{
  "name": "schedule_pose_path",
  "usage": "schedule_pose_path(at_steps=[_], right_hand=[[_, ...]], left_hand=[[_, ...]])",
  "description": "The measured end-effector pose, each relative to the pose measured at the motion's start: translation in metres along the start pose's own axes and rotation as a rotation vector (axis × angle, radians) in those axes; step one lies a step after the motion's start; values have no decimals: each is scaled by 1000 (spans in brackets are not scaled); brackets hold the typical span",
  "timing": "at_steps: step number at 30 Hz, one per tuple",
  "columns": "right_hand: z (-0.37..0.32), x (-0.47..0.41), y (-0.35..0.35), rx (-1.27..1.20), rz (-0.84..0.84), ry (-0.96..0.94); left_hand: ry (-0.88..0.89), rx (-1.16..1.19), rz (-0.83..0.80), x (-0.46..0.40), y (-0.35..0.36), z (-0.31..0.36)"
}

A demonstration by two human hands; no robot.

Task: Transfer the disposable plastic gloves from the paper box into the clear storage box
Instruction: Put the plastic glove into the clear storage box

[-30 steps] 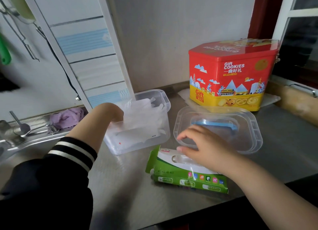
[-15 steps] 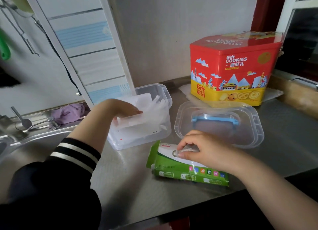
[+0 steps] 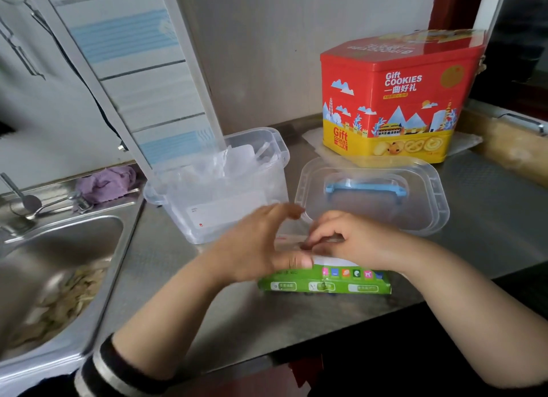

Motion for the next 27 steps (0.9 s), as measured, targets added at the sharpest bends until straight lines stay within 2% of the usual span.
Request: schedule_pose_path(at_steps=[1, 3, 11, 15, 22, 27], right_hand=[[1, -1, -1, -9, 11, 3], [2, -2, -2, -1, 33, 6], [-3, 0, 9, 76, 209, -77], [-12, -2, 12, 55, 226, -127], [-4, -5, 9, -181, 333, -52], [1, -5, 9, -285, 334, -7]], left_hand=[[-35, -48, -89, 2, 14, -8], [-84, -32, -152, 4, 28, -18], [-23, 145, -110, 3, 37, -22], [-37, 172, -131, 0, 36, -23], [-62, 162, -128, -1, 32, -25], [-68, 172, -126, -1, 32, -27]])
Point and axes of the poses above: each hand's wrist, its own x-axis away from the middle knuckle, its own y-axis out of the palm, z = x × y, the point moved 3 cm from there along -x, towards the middle knuckle, and after that the axes turned 6 degrees about -y, right-handed, at the moved point
